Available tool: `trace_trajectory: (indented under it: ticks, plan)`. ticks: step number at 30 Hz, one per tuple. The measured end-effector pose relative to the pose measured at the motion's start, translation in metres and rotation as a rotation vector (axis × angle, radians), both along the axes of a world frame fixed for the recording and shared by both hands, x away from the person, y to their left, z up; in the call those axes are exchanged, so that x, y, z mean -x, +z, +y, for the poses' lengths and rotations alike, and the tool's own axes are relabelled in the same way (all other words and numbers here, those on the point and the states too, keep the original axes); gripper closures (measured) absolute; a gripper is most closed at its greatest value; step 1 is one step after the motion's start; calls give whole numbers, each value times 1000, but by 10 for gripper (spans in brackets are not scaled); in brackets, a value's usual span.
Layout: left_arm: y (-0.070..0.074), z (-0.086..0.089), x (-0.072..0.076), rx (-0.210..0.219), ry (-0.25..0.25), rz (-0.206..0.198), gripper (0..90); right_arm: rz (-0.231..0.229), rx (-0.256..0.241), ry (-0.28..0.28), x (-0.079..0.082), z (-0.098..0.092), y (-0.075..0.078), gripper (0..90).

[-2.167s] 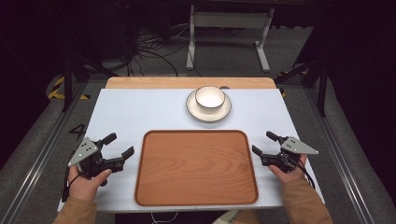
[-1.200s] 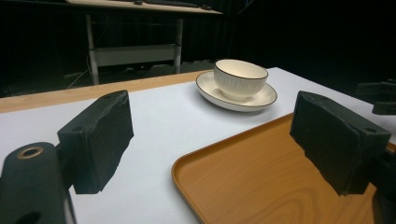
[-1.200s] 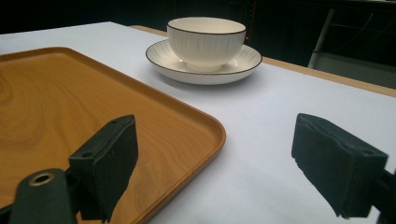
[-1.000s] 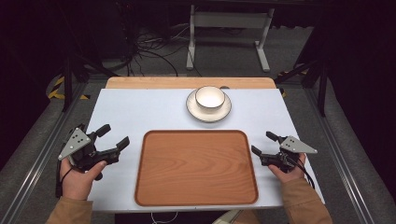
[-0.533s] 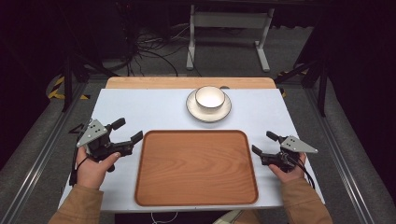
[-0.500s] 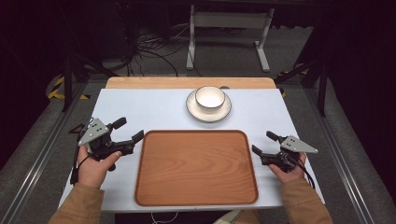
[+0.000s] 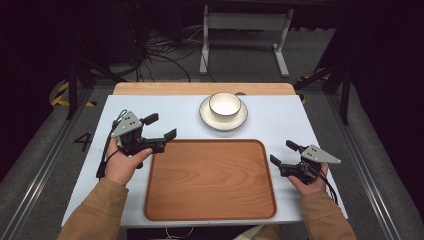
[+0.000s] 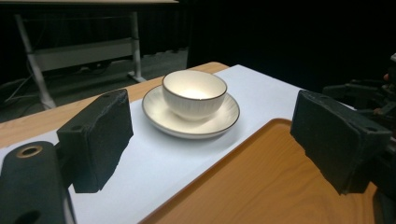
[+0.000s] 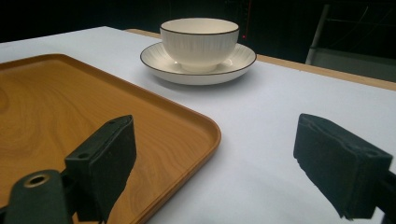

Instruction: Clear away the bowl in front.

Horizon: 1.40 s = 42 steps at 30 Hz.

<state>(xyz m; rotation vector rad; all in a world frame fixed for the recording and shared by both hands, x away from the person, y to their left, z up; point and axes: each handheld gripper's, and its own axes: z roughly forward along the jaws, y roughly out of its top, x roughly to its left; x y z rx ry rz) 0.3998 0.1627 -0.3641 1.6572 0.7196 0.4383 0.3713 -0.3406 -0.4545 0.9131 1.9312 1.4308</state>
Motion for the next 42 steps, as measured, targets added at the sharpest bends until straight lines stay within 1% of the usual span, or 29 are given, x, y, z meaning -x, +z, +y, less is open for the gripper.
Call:
trace_trajectory:
  ticks: [1,8,10,11,13,16,17,19,21,23,24,26,27,28,29,31,34,37,38,39,40,41,42]
  plan:
    - [1,-4,-2,4,-7,4,139,-1,1,0,0,0,0,138]
    - [7,-29,-23,-9,-50,5,139,5,9,2,0,1,0,135]
    - [8,-35,-29,-8,-56,7,139,4,12,2,0,1,0,135]
    - [8,-35,-29,-8,-56,7,139,4,12,2,0,1,0,134]
    - [10,-43,-37,-9,-66,14,139,2,19,4,-1,2,0,135]
    - [13,-47,-43,-11,-75,10,139,8,22,3,-1,2,0,135]
    - [15,-50,-49,-14,-72,3,138,12,22,4,-1,2,0,135]
    - [18,-52,-56,-4,-75,0,135,20,22,1,-2,2,0,135]
    - [22,-57,-65,-6,-75,1,133,26,24,0,-2,2,0,135]
    - [22,-58,-67,2,-77,-2,131,25,29,1,-2,3,0,133]
    - [24,-60,-70,10,-82,5,131,25,29,1,-2,3,0,133]
    - [27,-64,-73,11,-89,3,130,26,32,1,-2,3,0,132]
    - [29,-66,-75,8,-91,-3,130,26,32,1,-2,3,0,131]
    - [31,-70,-79,-9,-91,-16,129,26,32,1,-2,3,0,130]
    - [31,-70,-79,-9,-91,-16,129,26,32,1,-2,3,0,130]
    - [34,-76,-86,-28,-93,-23,129,27,32,1,-2,3,0,127]
    - [35,-79,-90,-17,-99,-18,129,26,31,-1,-2,3,0,125]
    - [37,-84,-95,-22,-101,-14,132,26,30,-1,-2,3,0,122]
    - [38,-86,-97,-29,-99,-20,132,25,30,-1,-2,3,0,121]
    - [39,-88,-99,-47,-104,-23,140,25,30,0,-2,3,0,118]
    - [40,-90,-100,-64,-115,-20,156,25,30,0,-2,3,0,111]
    - [42,-91,-102,-78,-119,-8,159,24,29,-2,-2,3,0,108]
    - [43,-93,-104,-80,-122,-8,159,23,27,-3,-2,2,0,107]
